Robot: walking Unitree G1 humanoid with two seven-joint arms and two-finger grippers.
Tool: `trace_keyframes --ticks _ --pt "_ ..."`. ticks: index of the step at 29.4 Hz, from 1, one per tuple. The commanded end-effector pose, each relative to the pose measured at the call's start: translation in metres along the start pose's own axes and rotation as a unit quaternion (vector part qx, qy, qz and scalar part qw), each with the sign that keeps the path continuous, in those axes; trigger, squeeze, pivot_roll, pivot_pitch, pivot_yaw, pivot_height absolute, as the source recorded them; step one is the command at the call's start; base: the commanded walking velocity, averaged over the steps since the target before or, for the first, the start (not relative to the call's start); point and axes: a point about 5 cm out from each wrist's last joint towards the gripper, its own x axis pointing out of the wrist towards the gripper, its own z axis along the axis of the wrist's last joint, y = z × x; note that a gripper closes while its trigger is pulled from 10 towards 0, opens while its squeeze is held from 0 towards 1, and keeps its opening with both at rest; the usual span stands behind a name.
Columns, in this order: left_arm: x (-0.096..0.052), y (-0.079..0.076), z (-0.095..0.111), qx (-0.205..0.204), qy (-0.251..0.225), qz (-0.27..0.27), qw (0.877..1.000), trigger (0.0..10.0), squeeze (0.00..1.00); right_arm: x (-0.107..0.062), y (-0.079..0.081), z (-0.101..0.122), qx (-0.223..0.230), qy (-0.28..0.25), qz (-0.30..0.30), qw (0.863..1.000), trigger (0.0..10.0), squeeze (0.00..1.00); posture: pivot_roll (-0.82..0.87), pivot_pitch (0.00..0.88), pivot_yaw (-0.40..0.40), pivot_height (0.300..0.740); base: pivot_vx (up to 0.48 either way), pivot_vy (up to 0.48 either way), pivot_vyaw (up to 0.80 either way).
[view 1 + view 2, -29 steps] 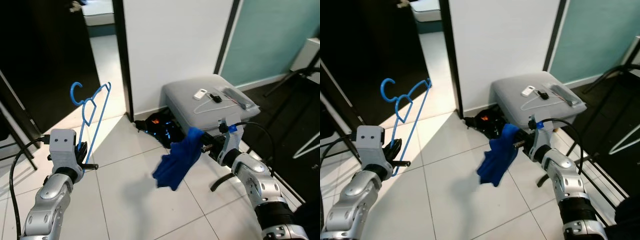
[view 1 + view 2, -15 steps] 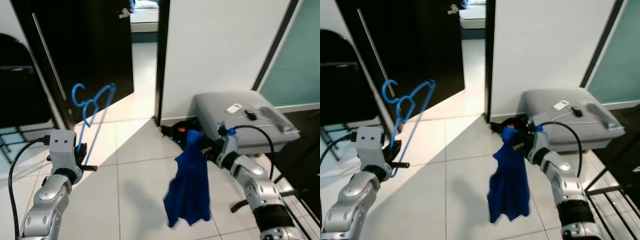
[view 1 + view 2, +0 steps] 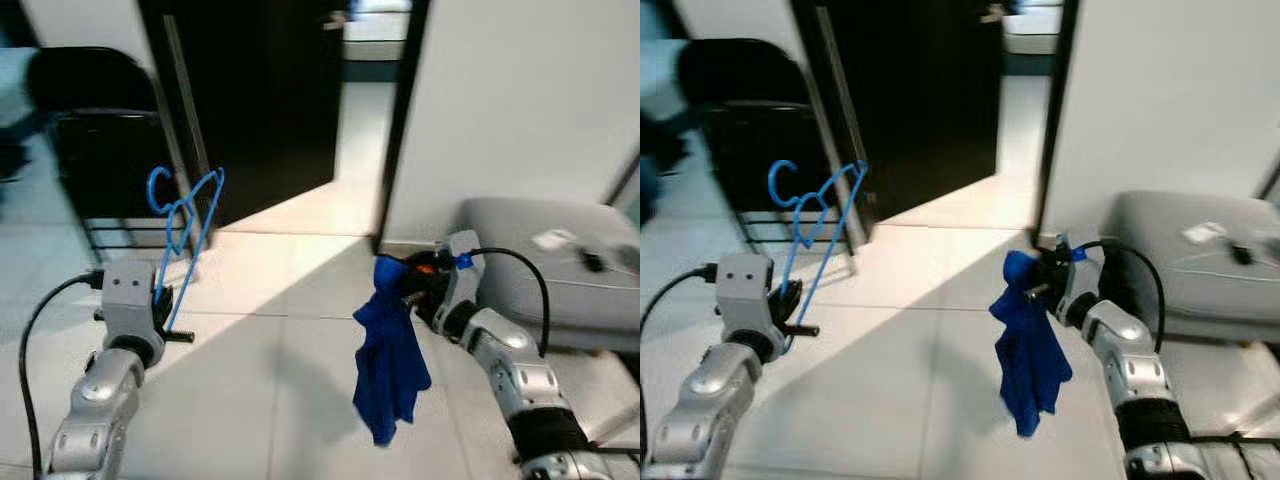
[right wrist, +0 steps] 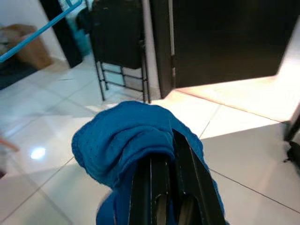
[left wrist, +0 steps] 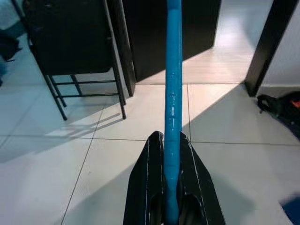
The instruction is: Hang hanger
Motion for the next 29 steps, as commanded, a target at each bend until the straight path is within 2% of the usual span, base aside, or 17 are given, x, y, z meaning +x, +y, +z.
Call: trace_keyframes --ticks 1,29 --pt "0.0000 0.0009 -0.0013 0.003 0.006 -0.002 1.000 10.0 0.00 0.0000 -0.0002 0.0008 -0.003 -0.005 0.000 1.000 10.0 0.00 0.02 0.017 -0.024 0.740 0.000 0.000 0.77" --pt "0.0019 0.0023 -0.0026 -0.008 0.010 0.002 1.000 10.0 0.00 0.0012 0.0015 0.0012 -0.004 -0.005 0.005 1.000 10.0 0.00 0.02 0.015 -0.025 0.740 0.000 0.000 0.78"
